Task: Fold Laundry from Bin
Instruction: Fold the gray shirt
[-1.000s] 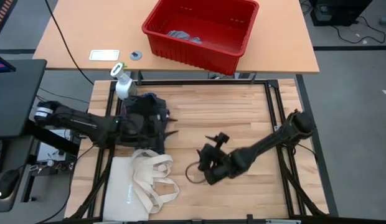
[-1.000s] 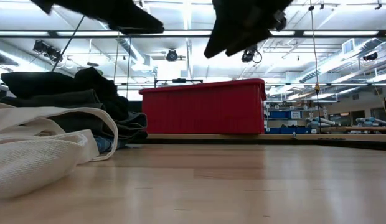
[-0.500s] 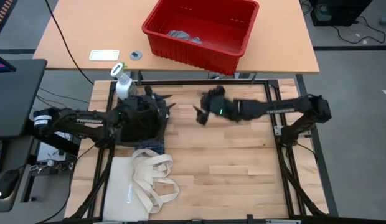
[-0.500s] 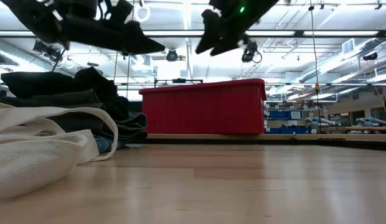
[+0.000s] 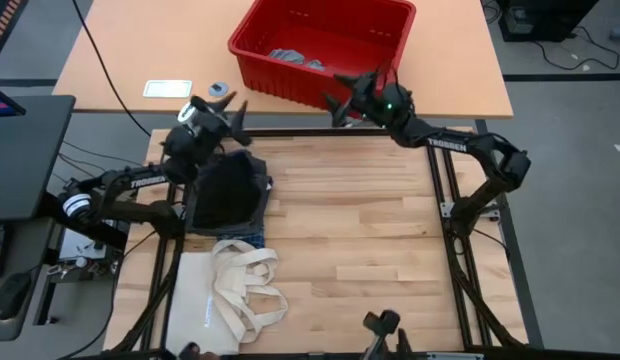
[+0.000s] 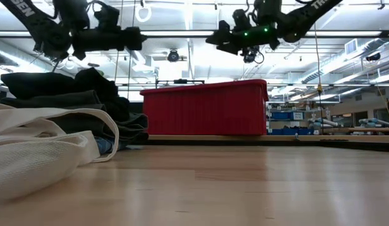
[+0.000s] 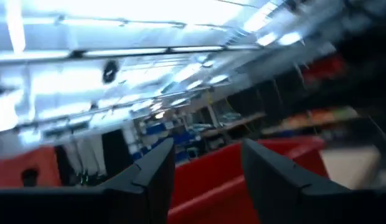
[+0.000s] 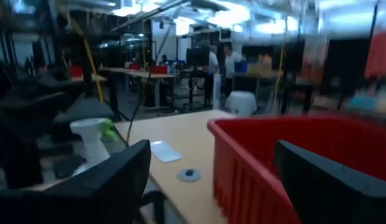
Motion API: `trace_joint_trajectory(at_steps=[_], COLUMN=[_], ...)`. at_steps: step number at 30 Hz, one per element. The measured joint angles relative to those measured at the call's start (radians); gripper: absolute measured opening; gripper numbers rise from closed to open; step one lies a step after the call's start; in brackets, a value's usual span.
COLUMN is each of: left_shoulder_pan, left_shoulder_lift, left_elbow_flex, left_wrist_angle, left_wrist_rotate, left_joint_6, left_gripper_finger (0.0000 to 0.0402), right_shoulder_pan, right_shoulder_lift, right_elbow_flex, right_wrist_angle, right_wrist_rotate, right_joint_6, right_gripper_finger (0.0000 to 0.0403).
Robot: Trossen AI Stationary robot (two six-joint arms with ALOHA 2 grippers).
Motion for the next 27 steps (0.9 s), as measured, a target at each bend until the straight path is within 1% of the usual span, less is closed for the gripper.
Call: trace_joint_trajectory(at_steps=[1, 3, 5, 7, 9, 10, 12, 14, 16, 19, 21, 24, 27], left_shoulder_pan=[0.019, 0.054, 0.075, 0.085, 0.085, 0.083, 0.082, 0.075, 0.074, 0.086, 0.09, 0.093, 0.117], left_shoulder_lift=[0.0, 0.003, 0.002, 0.001, 0.003, 0.003, 0.002, 0.002, 0.003, 0.004, 0.015, 0.052, 0.135], left_elbow_flex=[0.002, 0.005, 0.006, 0.007, 0.006, 0.006, 0.01, 0.039, 0.091, 0.199, 0.288, 0.441, 0.625], left_wrist_angle=[-0.002, -0.021, -0.045, -0.109, -0.184, -0.207, -0.251, -0.369, -0.543, -0.772, -0.887, -1.092, -1.29], left_wrist_rotate=[-0.002, -0.009, -0.013, -0.017, 0.029, 0.071, 0.141, 0.165, 0.19, 0.279, 0.322, 0.327, 0.341], left_joint_6=[-0.064, -0.246, -0.477, -0.717, -0.921, -0.996, -1.102, -1.159, -1.202, -1.207, -1.14, -1.022, -0.919], left_gripper_finger=[0.0185, 0.0185, 0.0185, 0.0185, 0.0185, 0.0185, 0.0185, 0.0185, 0.0185, 0.0185, 0.0185, 0.0185, 0.0185], right_shoulder_pan=[-0.014, -0.029, -0.03, -0.018, 0.003, 0.016, 0.043, 0.071, 0.092, 0.108, 0.1, 0.048, -0.028], right_shoulder_lift=[0.001, 0.001, 0.0, -0.007, -0.024, -0.036, -0.061, -0.088, -0.113, -0.148, -0.165, -0.186, -0.181], right_elbow_flex=[0.004, 0.005, 0.006, 0.005, 0.005, 0.005, 0.006, 0.006, 0.006, 0.006, 0.006, 0.008, 0.068], right_wrist_angle=[-0.012, -0.043, -0.093, -0.135, -0.14, -0.138, -0.137, -0.169, -0.192, -0.227, -0.262, -0.339, -0.491], right_wrist_rotate=[-0.011, -0.029, -0.08, -0.151, -0.196, -0.2, -0.178, -0.133, -0.093, -0.042, -0.01, 0.024, 0.024], right_joint_6=[0.053, 0.177, 0.33, 0.499, 0.641, 0.682, 0.71, 0.713, 0.709, 0.686, 0.679, 0.679, 0.627], right_gripper_finger=[0.0346, 0.0346, 0.0346, 0.0346, 0.0346, 0.0346, 0.0346, 0.0346, 0.0346, 0.0346, 0.0346, 0.0346, 0.0346])
